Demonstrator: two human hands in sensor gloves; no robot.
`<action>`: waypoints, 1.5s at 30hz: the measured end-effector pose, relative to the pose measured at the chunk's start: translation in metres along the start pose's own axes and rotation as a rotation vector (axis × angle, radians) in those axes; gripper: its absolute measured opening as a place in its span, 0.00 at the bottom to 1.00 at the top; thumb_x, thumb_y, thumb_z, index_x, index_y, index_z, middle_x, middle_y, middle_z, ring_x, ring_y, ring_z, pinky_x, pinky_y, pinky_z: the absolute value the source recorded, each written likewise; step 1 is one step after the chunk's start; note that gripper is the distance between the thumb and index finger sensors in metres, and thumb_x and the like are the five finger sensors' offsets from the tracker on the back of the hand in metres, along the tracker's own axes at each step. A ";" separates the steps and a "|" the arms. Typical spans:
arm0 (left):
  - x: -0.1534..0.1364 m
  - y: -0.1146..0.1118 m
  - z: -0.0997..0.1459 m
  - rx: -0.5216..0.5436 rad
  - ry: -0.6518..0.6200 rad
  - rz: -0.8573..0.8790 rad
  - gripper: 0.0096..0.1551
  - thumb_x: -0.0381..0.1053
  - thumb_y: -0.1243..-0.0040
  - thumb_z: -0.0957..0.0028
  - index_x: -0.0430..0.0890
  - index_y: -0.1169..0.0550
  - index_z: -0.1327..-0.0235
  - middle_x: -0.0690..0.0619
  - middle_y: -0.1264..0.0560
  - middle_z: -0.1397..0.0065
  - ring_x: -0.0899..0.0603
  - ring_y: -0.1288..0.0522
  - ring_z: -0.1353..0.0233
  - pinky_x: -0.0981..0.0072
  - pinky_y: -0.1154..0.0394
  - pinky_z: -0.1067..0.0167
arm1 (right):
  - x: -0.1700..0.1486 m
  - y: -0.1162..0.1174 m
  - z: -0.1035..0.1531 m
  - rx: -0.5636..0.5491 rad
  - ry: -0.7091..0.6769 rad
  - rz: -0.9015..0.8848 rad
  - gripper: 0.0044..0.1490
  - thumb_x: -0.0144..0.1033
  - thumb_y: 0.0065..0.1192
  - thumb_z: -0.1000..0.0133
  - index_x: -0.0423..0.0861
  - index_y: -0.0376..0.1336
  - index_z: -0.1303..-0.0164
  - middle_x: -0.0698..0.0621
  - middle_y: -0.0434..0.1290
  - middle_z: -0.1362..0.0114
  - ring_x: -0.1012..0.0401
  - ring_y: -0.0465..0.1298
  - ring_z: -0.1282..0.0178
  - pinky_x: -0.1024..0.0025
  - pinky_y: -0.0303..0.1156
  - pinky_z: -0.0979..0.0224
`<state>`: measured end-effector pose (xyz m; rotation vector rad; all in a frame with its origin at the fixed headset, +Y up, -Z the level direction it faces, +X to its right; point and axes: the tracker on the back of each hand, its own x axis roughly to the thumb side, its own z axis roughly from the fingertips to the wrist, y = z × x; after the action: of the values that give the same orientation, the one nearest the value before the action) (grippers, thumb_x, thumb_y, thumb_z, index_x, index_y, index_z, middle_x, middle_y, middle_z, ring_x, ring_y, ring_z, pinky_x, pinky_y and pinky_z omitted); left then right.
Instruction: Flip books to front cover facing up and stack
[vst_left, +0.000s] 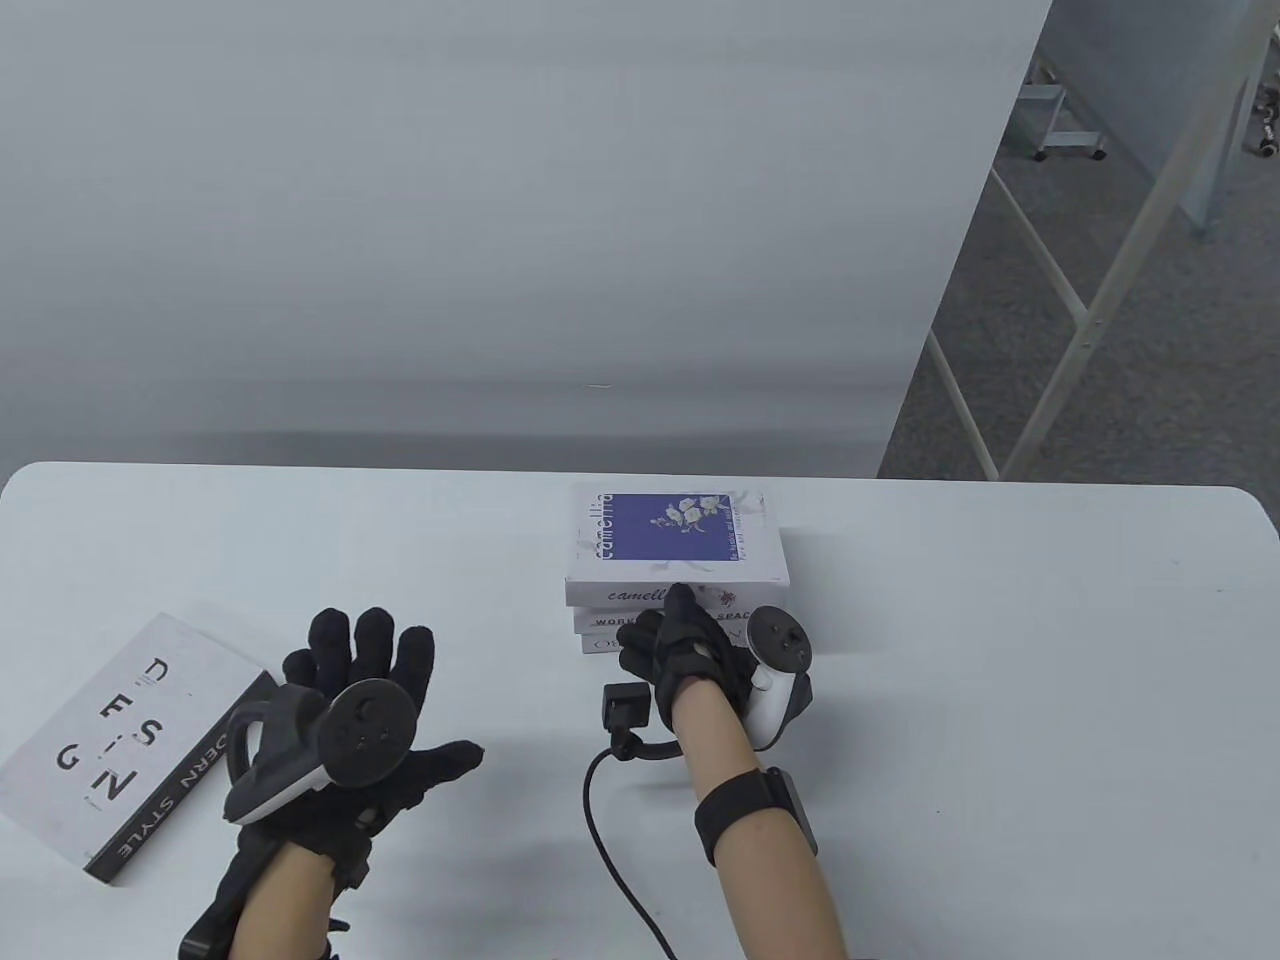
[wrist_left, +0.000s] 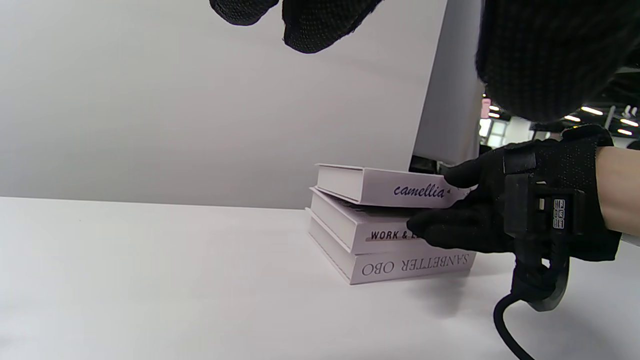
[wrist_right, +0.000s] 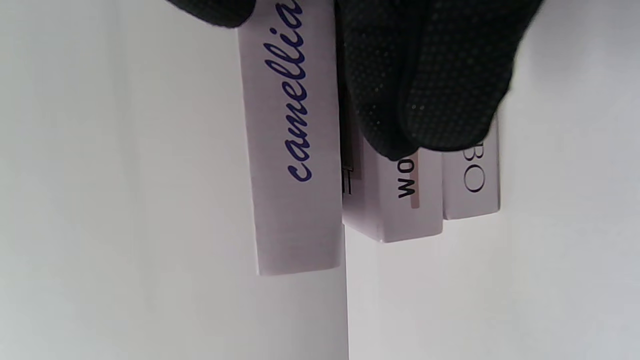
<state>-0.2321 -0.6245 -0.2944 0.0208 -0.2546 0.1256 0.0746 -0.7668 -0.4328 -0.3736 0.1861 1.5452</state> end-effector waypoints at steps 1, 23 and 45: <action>0.000 0.000 0.000 0.000 -0.001 -0.002 0.64 0.75 0.39 0.57 0.34 0.39 0.20 0.24 0.51 0.22 0.15 0.60 0.29 0.21 0.54 0.38 | 0.000 -0.001 0.001 0.015 -0.001 0.004 0.46 0.48 0.39 0.36 0.20 0.42 0.29 0.27 0.67 0.35 0.45 0.81 0.42 0.58 0.82 0.45; 0.034 -0.020 -0.012 0.015 -0.121 -0.063 0.65 0.75 0.42 0.55 0.35 0.46 0.19 0.26 0.56 0.21 0.16 0.60 0.26 0.24 0.52 0.34 | 0.027 -0.045 0.052 0.061 -0.503 0.494 0.42 0.45 0.48 0.38 0.31 0.47 0.24 0.23 0.64 0.30 0.37 0.77 0.39 0.44 0.77 0.43; 0.070 -0.086 -0.032 -0.074 -0.214 -0.207 0.68 0.79 0.52 0.52 0.37 0.62 0.22 0.31 0.67 0.22 0.16 0.66 0.26 0.20 0.57 0.34 | 0.015 -0.122 0.119 0.134 -0.770 1.223 0.49 0.51 0.58 0.40 0.36 0.45 0.19 0.22 0.49 0.19 0.22 0.55 0.26 0.19 0.51 0.37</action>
<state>-0.1464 -0.7003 -0.3082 -0.0132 -0.4683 -0.0930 0.1823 -0.7098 -0.3132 0.5892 -0.1326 2.7273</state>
